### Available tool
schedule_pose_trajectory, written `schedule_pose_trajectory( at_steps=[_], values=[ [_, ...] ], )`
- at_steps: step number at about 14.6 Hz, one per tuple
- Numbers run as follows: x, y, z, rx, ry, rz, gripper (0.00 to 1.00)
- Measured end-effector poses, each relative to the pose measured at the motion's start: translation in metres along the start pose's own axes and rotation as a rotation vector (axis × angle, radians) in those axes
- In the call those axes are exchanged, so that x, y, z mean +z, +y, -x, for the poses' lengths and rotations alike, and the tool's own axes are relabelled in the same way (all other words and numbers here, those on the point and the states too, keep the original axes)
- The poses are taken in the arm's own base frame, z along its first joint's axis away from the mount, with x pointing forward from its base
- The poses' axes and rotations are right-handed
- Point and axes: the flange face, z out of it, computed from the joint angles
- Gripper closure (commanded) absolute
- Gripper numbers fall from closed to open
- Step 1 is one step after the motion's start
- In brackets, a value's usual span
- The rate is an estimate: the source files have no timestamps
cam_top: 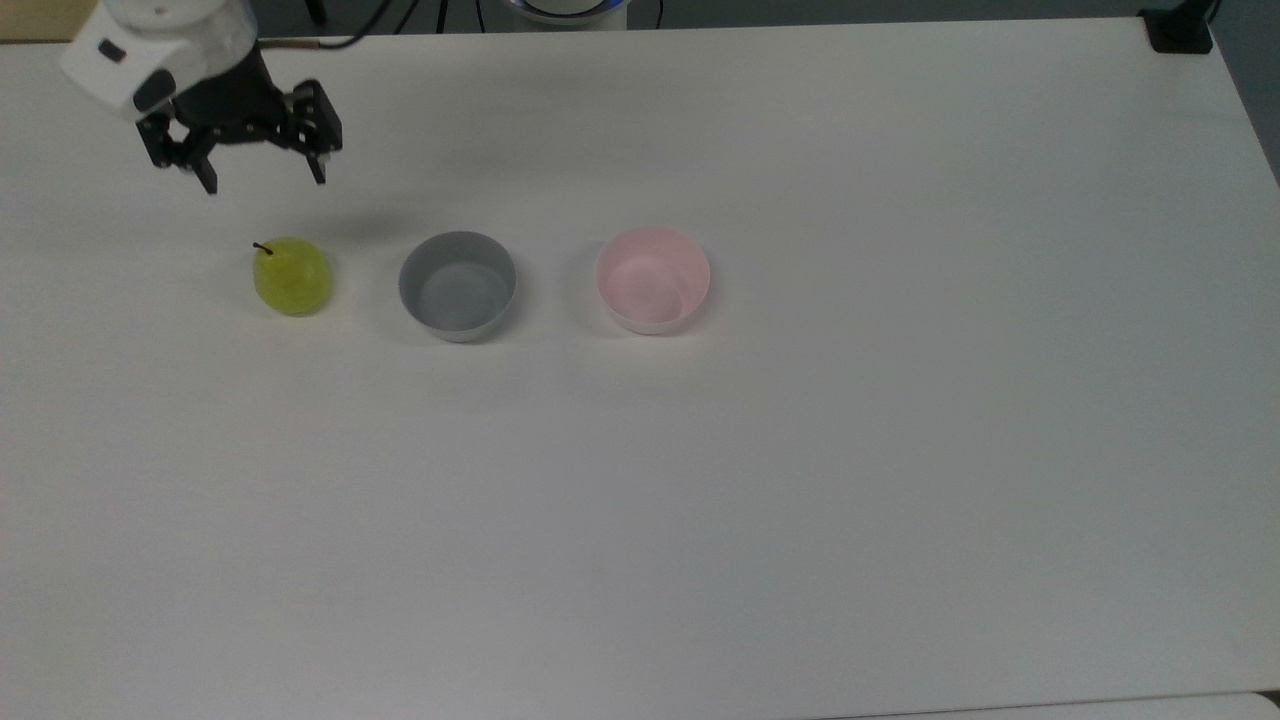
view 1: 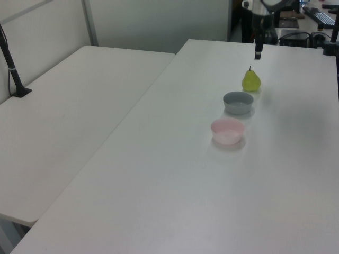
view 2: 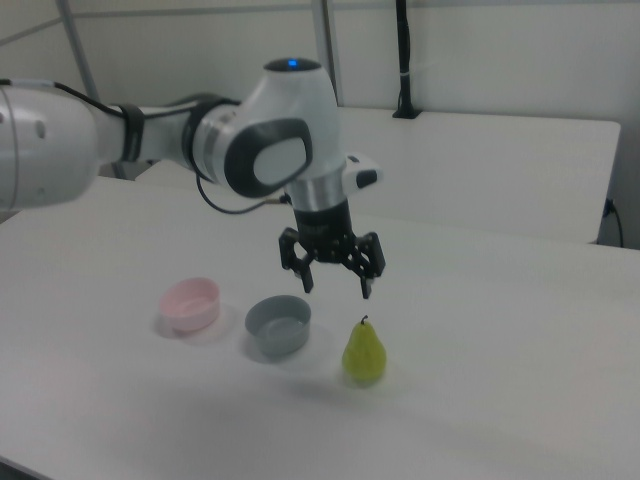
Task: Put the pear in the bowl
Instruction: 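Move the open gripper down over the yellow-green pear, then close the gripper around the pear's body, then lift the pear and carry it toward the pink bowl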
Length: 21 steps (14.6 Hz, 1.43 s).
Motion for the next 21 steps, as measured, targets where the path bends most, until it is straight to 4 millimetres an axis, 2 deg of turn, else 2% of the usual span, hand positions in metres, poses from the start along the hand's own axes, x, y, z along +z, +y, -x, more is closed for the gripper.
schedule_pose_trajectory(
  at_steps=[3,9,10,11,13,15,16,17,21],
  values=[
    [0.045,0.008,0.000,0.017,0.033,0.028,0.00],
    [0.095,0.013,0.001,0.024,0.012,0.030,0.00],
    [0.104,0.014,0.000,0.023,0.019,0.037,0.07],
    [0.110,0.014,-0.001,0.022,0.020,0.040,0.20],
    [0.120,0.014,-0.002,0.021,0.013,0.039,0.58],
    [0.123,0.013,-0.002,0.021,0.008,0.037,0.81],
    [0.124,0.013,-0.002,0.022,0.007,0.036,0.89],
    [0.122,0.014,-0.002,0.024,0.010,0.038,0.91],
    [0.121,0.013,-0.002,0.026,0.010,0.037,0.90]
  ],
)
